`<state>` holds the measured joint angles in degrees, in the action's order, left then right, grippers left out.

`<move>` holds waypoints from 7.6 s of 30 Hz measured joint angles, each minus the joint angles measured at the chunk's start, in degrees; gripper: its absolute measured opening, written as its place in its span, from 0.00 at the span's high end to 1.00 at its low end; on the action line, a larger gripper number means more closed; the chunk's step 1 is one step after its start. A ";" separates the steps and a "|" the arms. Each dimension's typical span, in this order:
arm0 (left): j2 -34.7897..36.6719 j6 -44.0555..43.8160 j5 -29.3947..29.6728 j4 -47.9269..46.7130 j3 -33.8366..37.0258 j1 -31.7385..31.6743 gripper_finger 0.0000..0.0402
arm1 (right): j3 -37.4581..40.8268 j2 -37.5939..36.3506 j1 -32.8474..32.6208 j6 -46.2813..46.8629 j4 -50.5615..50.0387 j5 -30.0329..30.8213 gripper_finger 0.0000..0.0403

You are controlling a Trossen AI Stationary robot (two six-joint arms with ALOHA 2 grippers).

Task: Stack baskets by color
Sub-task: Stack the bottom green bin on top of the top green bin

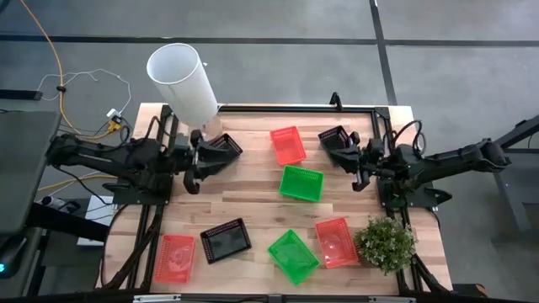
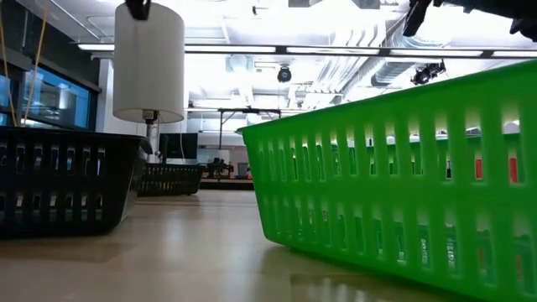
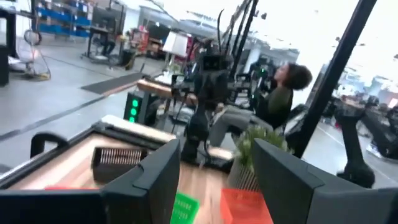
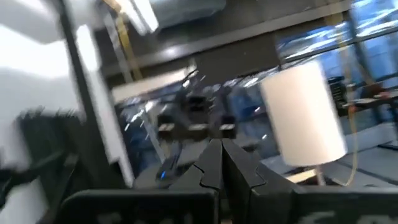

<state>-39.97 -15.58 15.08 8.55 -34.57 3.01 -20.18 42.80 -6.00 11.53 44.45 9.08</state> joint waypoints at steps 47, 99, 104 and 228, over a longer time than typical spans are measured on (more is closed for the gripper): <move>9.62 0.79 3.77 -14.90 3.20 0.04 1.00 | -32.23 21.04 -4.11 12.75 -60.42 -11.82 1.00; 8.94 0.11 5.08 -17.31 3.17 0.02 1.00 | -41.68 58.72 -16.30 55.11 -67.21 -22.74 0.47; 8.94 -0.30 5.17 -17.63 3.17 0.02 1.00 | -41.68 59.65 -16.31 55.10 -67.10 -22.71 0.51; 5.77 -2.27 8.10 -16.26 3.15 0.02 1.00 | -56.74 54.49 15.67 -16.68 -104.82 -16.09 0.80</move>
<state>-34.20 -17.85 23.18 -7.71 -31.42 3.03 -76.93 97.30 9.67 -5.14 -60.37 -7.01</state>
